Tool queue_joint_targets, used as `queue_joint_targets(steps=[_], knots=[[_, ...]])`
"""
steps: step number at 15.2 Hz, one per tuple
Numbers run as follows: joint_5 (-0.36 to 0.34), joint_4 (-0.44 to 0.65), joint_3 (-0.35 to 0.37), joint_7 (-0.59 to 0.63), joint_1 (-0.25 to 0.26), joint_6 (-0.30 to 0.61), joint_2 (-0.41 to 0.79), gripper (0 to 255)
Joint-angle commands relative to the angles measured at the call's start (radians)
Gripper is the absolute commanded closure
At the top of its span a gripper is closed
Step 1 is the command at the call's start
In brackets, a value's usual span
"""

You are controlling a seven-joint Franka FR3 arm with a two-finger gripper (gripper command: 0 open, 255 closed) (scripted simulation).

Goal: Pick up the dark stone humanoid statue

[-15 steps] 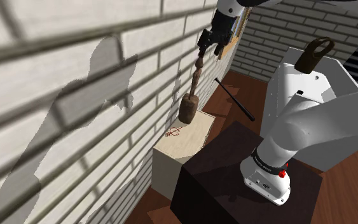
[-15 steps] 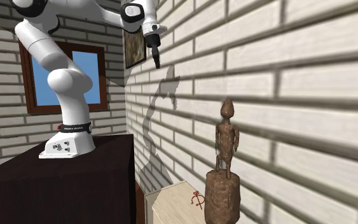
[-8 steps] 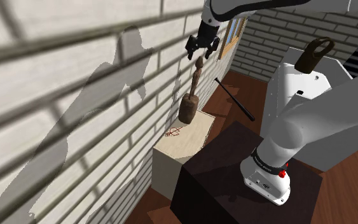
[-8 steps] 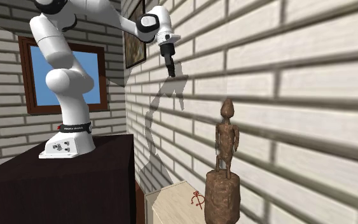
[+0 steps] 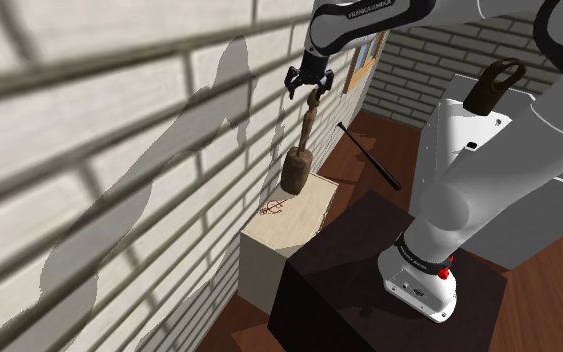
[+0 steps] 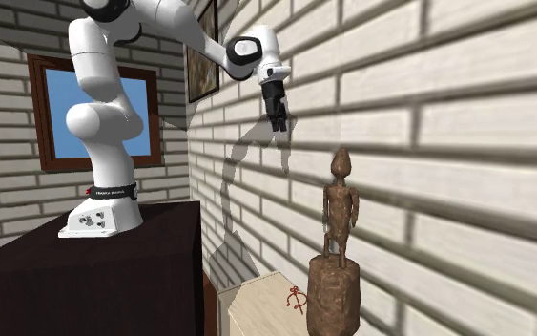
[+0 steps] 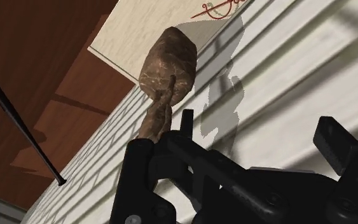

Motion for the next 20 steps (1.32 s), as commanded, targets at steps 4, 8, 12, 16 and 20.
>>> queue_joint_targets(steps=[4, 8, 12, 16, 20], knots=[[-0.071, 0.090, -0.014, 0.145, -0.039, 0.063, 0.165, 0], [-0.119, 0.170, -0.043, 0.248, -0.059, 0.095, 0.287, 0], [-0.152, 0.256, -0.080, 0.341, -0.073, 0.116, 0.403, 0], [-0.169, 0.346, -0.123, 0.421, -0.085, 0.129, 0.515, 0], [-0.178, 0.358, -0.137, 0.448, -0.087, 0.163, 0.564, 0]])
